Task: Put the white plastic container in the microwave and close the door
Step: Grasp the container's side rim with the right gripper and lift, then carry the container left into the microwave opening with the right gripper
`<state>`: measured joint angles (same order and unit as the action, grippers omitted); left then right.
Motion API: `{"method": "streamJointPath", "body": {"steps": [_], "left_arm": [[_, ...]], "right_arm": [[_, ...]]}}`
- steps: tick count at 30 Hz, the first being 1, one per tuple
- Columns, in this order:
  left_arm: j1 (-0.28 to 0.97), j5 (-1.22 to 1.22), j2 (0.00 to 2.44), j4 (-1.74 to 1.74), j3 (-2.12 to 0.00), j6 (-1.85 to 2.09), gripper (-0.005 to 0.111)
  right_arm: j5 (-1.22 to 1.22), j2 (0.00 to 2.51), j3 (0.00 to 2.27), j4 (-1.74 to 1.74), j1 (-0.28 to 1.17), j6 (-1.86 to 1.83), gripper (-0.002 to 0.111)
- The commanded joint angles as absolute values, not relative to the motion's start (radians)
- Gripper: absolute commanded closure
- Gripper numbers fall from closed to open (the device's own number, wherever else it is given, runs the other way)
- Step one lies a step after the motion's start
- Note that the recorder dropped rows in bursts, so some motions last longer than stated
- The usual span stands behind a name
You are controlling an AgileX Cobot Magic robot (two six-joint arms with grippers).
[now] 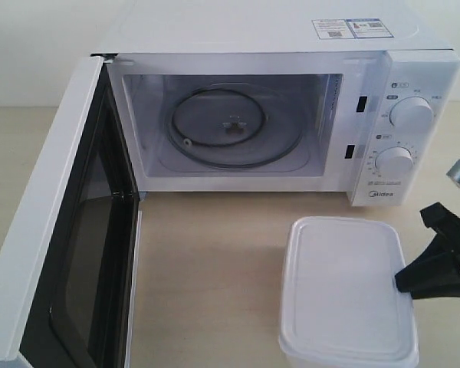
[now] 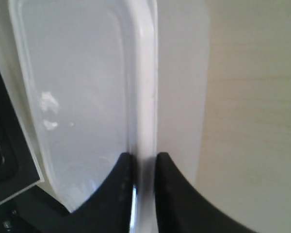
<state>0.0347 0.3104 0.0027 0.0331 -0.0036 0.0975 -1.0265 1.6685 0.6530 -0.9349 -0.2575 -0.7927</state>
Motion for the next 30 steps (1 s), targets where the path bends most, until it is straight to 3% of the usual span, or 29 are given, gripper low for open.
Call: {"method": "streamJointPath", "body": {"steps": [1,16,26,30], "left_arm": [[0.031,0.306,0.0,0.033,0.0,0.105,0.102],[0.031,0.306,0.0,0.033,0.0,0.105,0.102],[0.031,0.306,0.0,0.033,0.0,0.105,0.102],[0.031,0.306,0.0,0.033,0.0,0.105,0.102]], "right_arm": [[-1.052,1.578,0.61,-1.084,-0.258,-0.884,0.108],[-1.221,1.159,0.242,-1.477,-0.258,-1.09,0.108],[-1.221,0.88,0.18,-1.497,-0.256,-0.91,0.108],[-1.221,0.872,0.148,-1.496,-0.188,-0.922,0.108]]}}
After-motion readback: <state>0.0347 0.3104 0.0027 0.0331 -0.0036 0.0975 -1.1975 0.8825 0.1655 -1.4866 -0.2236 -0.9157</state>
